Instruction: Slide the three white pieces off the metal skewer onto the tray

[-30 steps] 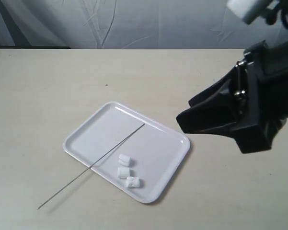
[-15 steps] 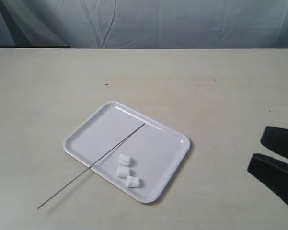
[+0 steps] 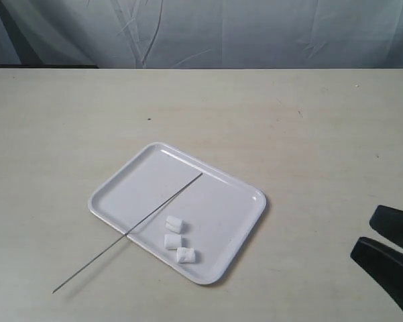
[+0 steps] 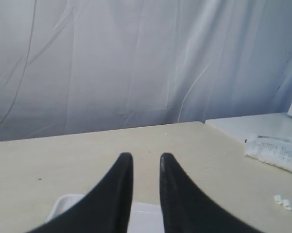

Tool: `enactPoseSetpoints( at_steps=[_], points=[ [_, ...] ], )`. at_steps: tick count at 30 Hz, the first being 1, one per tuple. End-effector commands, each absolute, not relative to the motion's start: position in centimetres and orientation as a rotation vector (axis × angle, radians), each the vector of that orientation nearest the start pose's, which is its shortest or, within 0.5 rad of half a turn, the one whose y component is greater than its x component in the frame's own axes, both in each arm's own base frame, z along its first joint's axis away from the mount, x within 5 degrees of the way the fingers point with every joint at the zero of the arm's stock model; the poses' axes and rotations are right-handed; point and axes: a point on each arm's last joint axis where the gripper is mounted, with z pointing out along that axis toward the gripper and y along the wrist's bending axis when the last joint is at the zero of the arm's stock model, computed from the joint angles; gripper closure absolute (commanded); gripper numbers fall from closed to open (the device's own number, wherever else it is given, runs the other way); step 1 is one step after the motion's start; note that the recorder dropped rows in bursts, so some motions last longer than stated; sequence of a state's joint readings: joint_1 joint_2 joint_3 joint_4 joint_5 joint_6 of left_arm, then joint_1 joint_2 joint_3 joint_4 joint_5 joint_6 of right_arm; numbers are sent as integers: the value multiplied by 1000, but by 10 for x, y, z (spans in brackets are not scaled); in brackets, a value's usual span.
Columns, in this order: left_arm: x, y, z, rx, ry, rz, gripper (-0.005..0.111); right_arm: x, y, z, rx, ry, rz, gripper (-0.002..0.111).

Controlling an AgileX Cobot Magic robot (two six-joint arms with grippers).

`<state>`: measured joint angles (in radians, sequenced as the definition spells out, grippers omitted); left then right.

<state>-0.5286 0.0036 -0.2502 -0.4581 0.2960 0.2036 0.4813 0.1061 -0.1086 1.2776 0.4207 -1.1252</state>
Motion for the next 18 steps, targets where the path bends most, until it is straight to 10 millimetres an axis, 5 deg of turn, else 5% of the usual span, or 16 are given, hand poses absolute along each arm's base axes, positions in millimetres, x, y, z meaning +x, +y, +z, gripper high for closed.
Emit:
enactPoseSetpoints(
  at_steps=[1,13,15,16,18],
  points=[
    [26,-30,271,254,1522,-794,86,32,56,232,-538,1572,834,66],
    [27,-29,269,264,1538,-718,86,32,56,232,-538,1573,836,66],
    [29,-27,269,262,1535,-651,94,32,56,232,-540,1573,838,66],
    [30,-25,268,281,1526,-555,107,32,56,232,-540,1573,838,66],
    [32,-22,268,264,1519,-449,107,35,54,230,-578,1558,733,66]
  ],
)
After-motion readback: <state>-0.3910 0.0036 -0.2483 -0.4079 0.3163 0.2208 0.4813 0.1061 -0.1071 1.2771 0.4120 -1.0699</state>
